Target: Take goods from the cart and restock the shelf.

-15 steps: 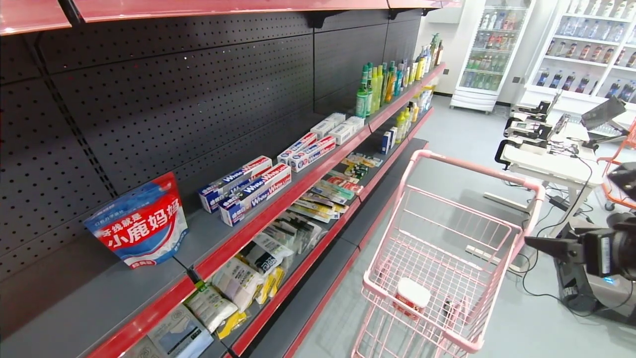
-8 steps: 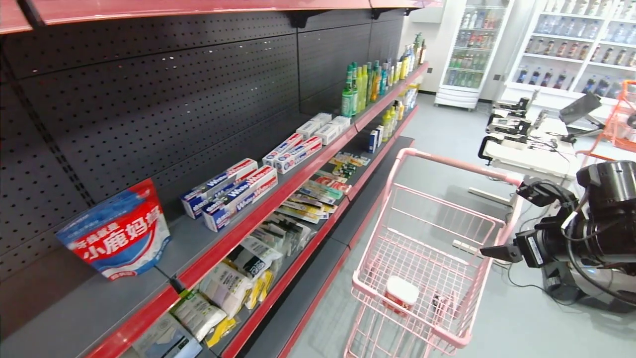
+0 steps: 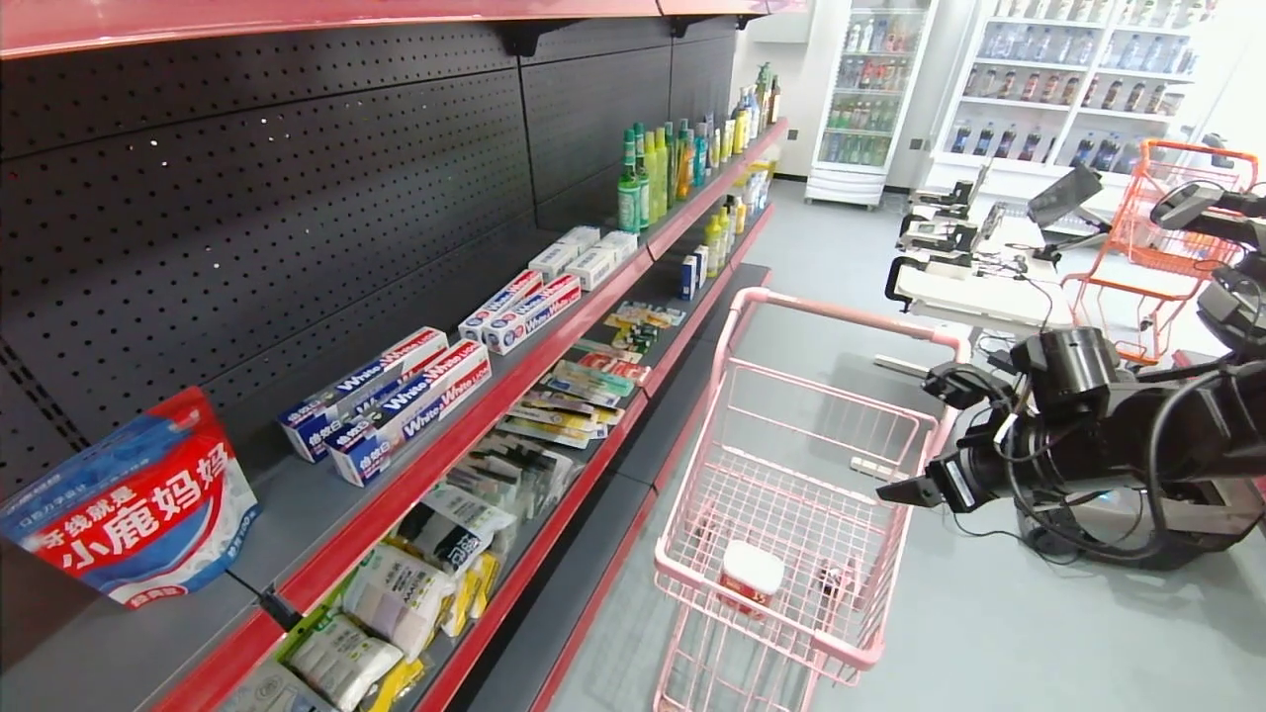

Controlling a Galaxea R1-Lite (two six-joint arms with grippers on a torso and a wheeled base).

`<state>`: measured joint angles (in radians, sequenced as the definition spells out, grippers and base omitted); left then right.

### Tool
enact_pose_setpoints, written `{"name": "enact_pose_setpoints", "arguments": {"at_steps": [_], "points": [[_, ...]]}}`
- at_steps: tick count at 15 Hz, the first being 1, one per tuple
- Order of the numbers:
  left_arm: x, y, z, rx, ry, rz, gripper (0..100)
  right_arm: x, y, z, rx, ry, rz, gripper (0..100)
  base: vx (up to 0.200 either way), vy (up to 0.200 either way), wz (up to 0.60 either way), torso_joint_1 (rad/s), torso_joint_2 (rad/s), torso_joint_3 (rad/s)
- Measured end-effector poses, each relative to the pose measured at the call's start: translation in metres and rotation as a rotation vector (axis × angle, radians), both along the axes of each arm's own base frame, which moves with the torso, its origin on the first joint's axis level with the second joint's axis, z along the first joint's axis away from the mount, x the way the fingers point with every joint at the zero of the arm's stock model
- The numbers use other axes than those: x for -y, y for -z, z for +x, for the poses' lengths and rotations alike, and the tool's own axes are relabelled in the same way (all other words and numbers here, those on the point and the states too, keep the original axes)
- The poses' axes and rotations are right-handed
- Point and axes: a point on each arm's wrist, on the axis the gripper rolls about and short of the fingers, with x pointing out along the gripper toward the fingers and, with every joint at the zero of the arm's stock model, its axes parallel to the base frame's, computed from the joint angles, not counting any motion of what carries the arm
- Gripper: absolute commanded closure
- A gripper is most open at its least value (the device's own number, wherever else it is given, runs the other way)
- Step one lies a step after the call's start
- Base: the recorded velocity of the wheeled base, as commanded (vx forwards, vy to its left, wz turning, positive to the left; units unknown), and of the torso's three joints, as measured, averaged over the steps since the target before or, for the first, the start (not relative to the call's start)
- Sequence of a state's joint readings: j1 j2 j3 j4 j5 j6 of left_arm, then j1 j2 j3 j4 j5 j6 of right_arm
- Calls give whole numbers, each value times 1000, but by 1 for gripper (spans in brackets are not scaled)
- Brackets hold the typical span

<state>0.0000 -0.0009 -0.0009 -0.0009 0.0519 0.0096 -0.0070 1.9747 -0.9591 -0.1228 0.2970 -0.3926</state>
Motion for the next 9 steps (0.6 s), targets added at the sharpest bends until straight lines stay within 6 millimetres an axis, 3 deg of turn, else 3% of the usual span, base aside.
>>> {"name": "enact_pose_setpoints", "arguments": {"at_steps": [3, 9], "points": [[0, 0, 0, -1, 0, 0, 0, -15, 11, 15, -2, -47, 6, 0, 0, 0, 0, 0, 0, 0], [0, 0, 0, -2, 0, 0, 0, -34, 32, 19, -33, -200, 22, 0, 0, 0, 0, 0, 0, 0]]}}
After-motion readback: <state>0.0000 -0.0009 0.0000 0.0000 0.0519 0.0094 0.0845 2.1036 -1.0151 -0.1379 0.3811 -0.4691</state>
